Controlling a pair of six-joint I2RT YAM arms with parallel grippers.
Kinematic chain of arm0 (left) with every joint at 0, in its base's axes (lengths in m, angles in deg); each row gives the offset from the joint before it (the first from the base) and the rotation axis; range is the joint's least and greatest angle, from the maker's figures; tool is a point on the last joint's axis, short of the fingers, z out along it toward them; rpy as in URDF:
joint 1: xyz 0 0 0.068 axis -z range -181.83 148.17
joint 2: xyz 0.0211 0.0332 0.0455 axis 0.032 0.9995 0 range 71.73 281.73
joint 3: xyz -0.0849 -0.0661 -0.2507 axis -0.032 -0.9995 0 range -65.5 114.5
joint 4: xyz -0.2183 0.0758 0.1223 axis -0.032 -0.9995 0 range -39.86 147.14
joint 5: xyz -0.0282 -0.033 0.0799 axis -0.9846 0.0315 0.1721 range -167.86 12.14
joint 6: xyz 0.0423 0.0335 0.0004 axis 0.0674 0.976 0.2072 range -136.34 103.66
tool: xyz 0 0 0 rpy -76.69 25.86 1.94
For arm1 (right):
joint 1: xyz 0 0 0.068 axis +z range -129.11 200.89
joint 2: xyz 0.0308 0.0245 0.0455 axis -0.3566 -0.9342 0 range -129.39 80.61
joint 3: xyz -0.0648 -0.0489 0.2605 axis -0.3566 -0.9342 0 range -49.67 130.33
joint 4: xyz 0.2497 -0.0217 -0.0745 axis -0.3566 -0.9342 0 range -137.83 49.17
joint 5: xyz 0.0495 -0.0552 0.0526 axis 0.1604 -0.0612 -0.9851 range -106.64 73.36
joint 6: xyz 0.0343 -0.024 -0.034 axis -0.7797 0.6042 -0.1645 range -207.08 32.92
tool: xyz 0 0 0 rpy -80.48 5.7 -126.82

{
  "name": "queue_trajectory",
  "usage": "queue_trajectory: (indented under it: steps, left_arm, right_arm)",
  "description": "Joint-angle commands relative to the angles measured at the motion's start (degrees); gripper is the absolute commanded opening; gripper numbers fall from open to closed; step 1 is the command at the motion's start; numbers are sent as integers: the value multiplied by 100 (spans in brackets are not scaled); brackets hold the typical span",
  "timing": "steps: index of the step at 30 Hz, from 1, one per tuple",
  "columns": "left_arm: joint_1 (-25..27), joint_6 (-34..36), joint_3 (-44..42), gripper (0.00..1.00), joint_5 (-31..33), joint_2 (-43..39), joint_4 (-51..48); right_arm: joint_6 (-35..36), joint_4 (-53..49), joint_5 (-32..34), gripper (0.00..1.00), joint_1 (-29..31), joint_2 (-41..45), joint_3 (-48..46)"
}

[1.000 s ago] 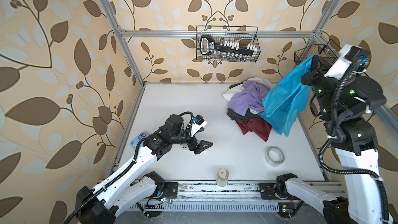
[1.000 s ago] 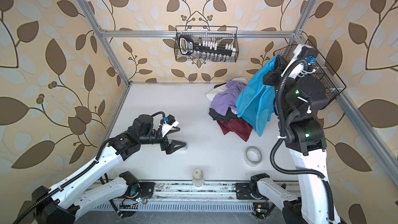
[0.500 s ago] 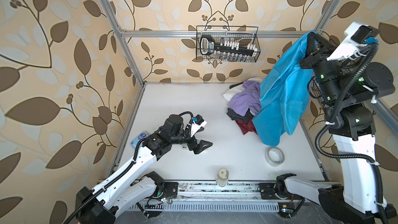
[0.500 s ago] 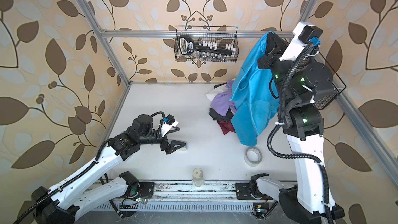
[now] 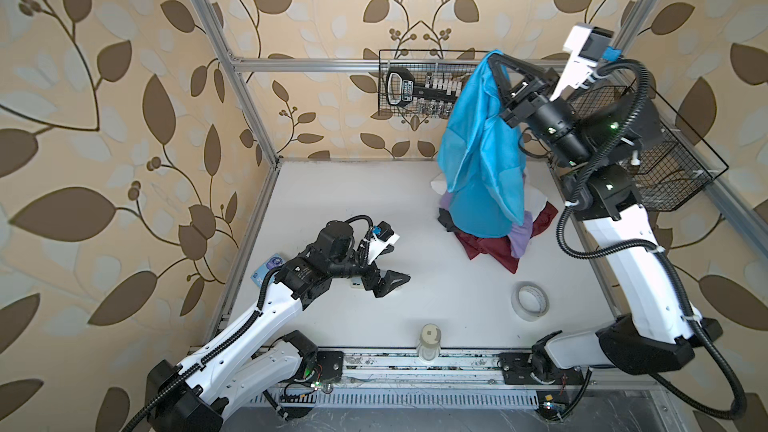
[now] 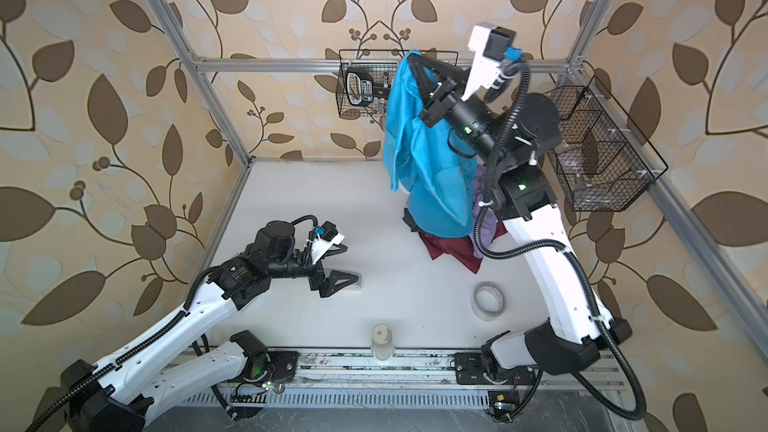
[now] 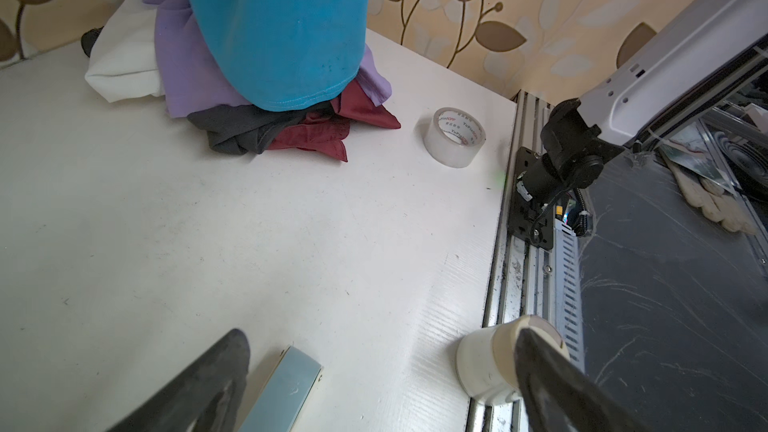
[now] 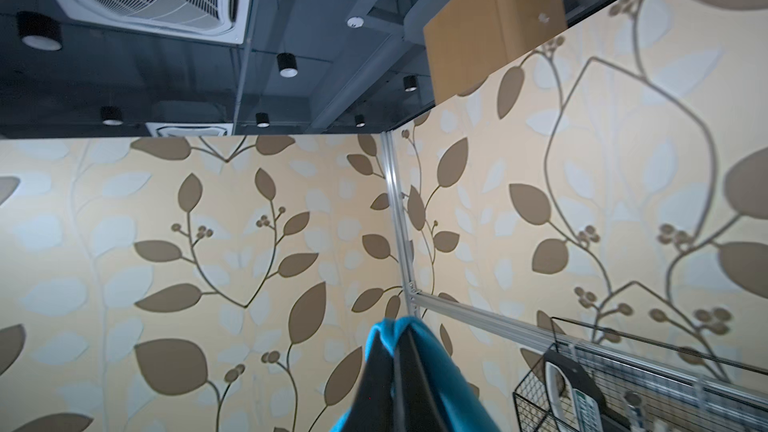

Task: Pick out a specific cloth from the pile
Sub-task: 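Swing the held turquoise cloth over the open table and lower it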

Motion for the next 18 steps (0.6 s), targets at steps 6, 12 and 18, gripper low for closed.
queue_trajectory:
  steps: [6,12,18]
  left_arm:
    - [51,189,-68,99,-114,-110,85]
    - [52,264,-103,99,-89,-147,73]
    - [49,303,-114,99,-19,-172,51]
  right_arm:
    - [157,174,-325,0,396,-1831,1795]
    - [-12,797,-504,0,396,-2979,2615]
    - [-347,1363,-731,0,397,-3613,2430]
